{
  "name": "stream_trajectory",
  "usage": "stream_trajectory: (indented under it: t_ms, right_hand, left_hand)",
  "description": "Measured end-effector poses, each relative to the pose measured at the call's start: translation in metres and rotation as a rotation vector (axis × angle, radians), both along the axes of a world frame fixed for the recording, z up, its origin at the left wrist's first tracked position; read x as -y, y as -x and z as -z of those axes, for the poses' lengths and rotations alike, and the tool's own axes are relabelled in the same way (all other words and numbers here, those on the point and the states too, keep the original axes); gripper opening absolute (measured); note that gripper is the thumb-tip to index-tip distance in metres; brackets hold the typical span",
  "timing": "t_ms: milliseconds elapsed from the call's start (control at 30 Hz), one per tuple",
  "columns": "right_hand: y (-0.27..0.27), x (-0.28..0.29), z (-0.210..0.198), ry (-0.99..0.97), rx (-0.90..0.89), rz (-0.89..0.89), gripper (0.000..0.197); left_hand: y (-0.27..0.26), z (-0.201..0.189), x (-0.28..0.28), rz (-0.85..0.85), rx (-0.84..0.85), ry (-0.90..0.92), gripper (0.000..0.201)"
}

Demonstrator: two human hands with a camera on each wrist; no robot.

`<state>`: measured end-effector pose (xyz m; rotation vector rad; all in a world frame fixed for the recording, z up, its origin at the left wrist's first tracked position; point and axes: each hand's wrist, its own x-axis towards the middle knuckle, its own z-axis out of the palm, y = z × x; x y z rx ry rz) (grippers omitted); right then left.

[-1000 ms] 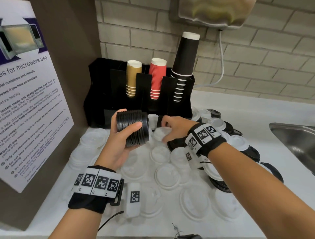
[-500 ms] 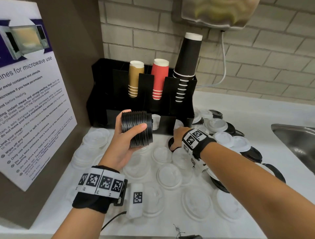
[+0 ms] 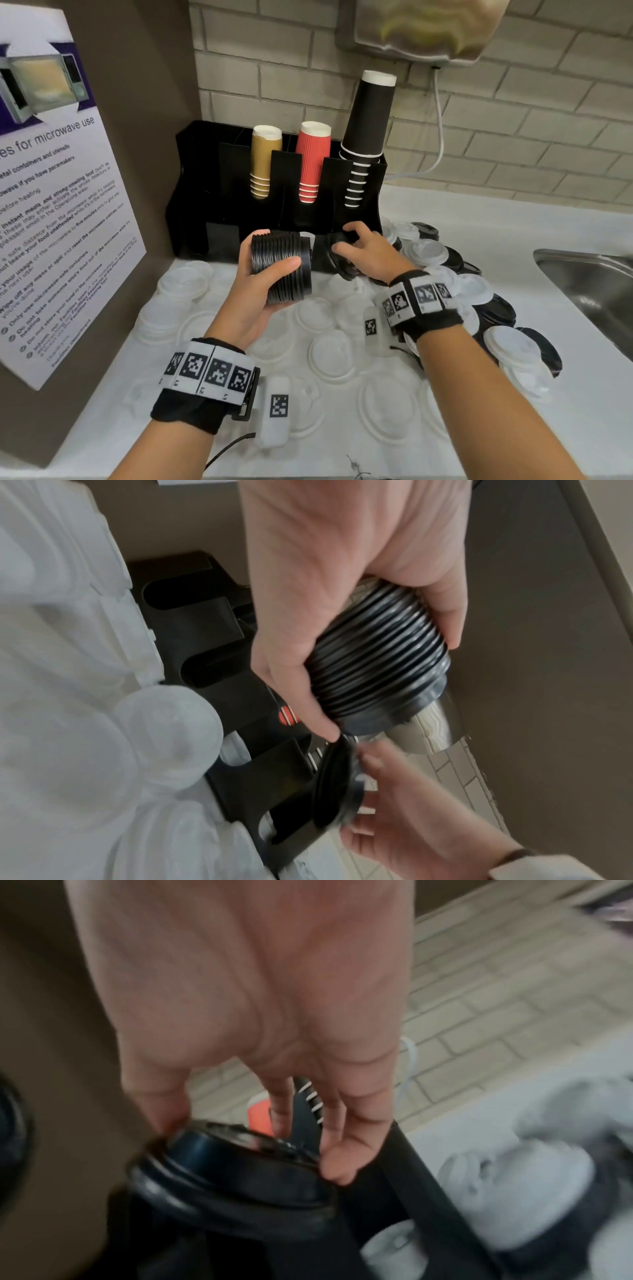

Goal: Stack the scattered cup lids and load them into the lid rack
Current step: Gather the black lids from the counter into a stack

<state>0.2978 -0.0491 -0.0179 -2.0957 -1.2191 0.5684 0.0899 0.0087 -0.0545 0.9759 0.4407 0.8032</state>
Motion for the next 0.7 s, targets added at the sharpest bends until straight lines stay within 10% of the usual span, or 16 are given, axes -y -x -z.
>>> stream_trajectory:
  t_ms: [200,700]
  right_hand:
    - [0.039,0.047,0.007,-0.399,-0.625,-0.036,0.039]
    - [0.057,0.079,0.008,-0.483,-0.594,-0.128,0.053]
  left_hand:
    - [-0.013,0.001,0.013,0.043,-0.016,0.001,0.058]
    - [-0.019,0.002,0.028,0.119,-0.051,0.002,0.058]
